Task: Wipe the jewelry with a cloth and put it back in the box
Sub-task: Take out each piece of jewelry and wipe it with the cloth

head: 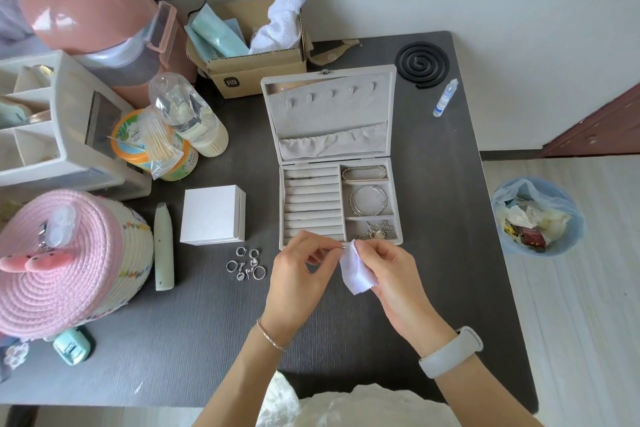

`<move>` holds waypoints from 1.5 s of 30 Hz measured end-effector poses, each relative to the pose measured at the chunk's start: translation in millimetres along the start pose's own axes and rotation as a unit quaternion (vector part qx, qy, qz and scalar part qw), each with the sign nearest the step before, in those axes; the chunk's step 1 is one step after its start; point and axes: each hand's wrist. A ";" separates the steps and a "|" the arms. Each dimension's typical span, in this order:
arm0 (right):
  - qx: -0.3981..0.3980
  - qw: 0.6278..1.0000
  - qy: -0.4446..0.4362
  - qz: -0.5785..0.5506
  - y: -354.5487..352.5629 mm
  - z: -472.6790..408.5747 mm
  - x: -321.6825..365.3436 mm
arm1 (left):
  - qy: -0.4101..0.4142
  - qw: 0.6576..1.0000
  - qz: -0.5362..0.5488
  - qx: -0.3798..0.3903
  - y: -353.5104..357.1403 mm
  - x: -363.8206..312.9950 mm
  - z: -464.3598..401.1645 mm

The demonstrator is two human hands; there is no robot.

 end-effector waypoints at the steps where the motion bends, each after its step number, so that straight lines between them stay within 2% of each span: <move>1: -0.017 1.000 0.009 0.008 -2.4 -3.3 -2.1 | -0.012 1.000 -0.016 -0.002 0.5 6.0 3.4; 5: -0.051 0.997 0.022 0.046 -14.7 -13.8 -8.5 | -0.086 0.984 -0.156 0.007 0.2 42.7 21.3; 8: -0.045 0.997 0.026 0.055 -18.4 -14.1 -12.7 | -0.165 0.969 -0.180 0.022 -0.3 65.1 33.9; 10: -0.040 0.998 0.027 0.035 -18.8 -12.0 -14.3 | -0.169 0.966 -0.192 0.034 0.9 72.5 38.0; 15: -0.028 0.999 0.022 0.026 -23.3 -12.1 -19.1 | -0.149 0.965 -0.215 0.031 4.9 74.9 36.8; 20: -0.002 1.000 0.027 -0.008 -29.3 -16.9 -7.3 | -0.039 0.980 -0.196 -0.002 12.4 61.1 15.9; 24: -0.041 0.999 0.016 -0.022 -34.5 -24.7 5.7 | 0.015 0.981 -0.190 0.019 32.1 51.5 -28.2; 26: -0.033 0.999 0.005 -0.025 -34.8 -25.4 14.0 | 0.053 0.975 -0.207 0.053 43.1 51.1 -52.0; 29: -0.030 0.999 0.003 -0.035 -35.9 -23.6 26.1 | 0.043 0.950 -0.258 0.172 57.0 50.7 -85.1; 32: -0.030 0.998 0.004 -0.053 -38.7 -19.8 32.7 | 0.044 0.892 -0.363 0.265 66.0 57.2 -106.1; 34: -0.022 0.998 -0.004 -0.059 -40.5 -15.7 37.5 | 0.056 0.868 -0.406 0.280 70.9 62.5 -110.9; 38: -0.028 0.998 -0.011 -0.061 -47.0 -14.7 42.3 | 0.118 0.847 -0.449 0.258 74.2 65.9 -114.5; 41: -0.030 0.998 -0.011 -0.060 -51.1 -20.0 39.5 | 0.133 0.852 -0.441 0.248 73.4 65.4 -122.2; 45: -0.047 0.997 -0.001 -0.068 -54.8 -29.5 36.5 | 0.058 0.903 -0.333 0.265 70.7 69.2 -129.1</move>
Point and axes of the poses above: each hand's wrist, its own z-axis away from the middle knuckle, its own y-axis out of the palm, x = y × z, and after that the axes turned 15 degrees about y, right-handed
